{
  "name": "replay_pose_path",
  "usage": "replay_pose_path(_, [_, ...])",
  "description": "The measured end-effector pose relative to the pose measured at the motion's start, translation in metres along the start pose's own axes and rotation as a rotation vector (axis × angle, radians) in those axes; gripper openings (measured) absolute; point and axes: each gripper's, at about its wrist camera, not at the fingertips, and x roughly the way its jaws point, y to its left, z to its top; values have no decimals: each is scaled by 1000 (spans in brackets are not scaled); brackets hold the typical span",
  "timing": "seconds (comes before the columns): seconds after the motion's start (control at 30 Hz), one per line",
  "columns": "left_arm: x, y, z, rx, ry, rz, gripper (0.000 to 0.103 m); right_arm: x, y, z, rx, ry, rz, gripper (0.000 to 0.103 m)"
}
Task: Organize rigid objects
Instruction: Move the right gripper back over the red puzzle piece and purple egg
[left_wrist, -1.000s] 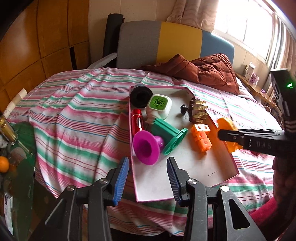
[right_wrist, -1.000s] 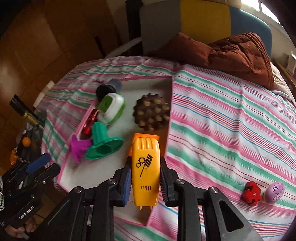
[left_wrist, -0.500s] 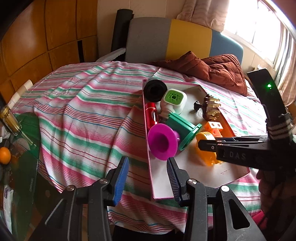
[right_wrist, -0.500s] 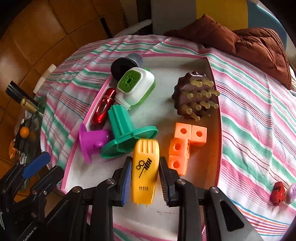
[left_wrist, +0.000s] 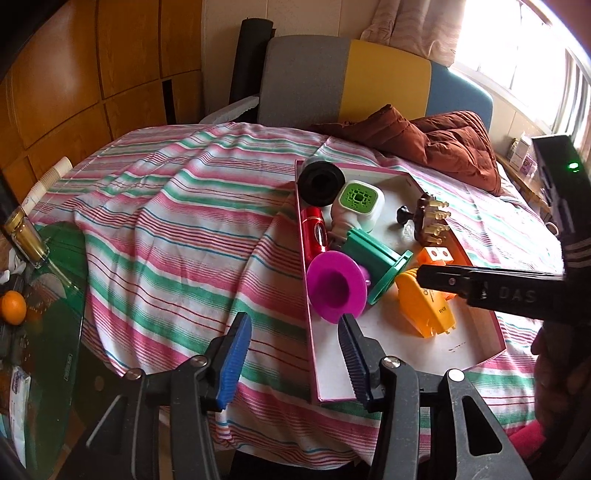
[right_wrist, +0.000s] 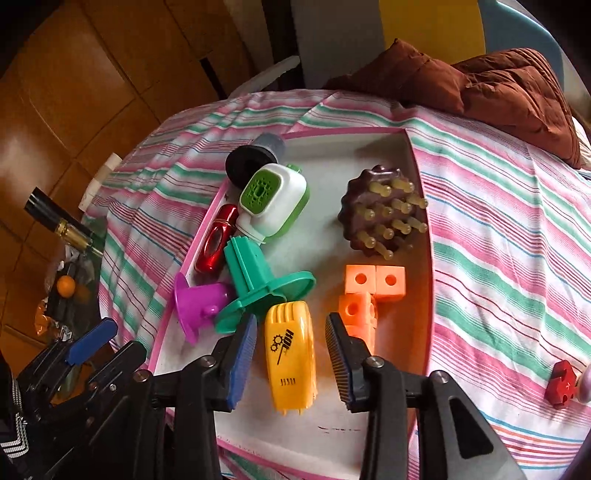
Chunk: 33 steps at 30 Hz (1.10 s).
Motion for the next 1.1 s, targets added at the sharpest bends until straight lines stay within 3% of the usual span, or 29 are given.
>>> replay_pose_path(0.53, [-14, -25, 4, 77, -35, -26, 50, -51, -28, -12, 12, -104, -98, 39])
replay_pose_path(0.83, [-18, -56, 8, 157, -48, -65, 52, -91, -101, -19, 156, -152, -216, 39])
replay_pose_path(1.1, [-21, -97, 17, 243, -60, -124, 54, -135, -182, -36, 325, -208, -373, 39])
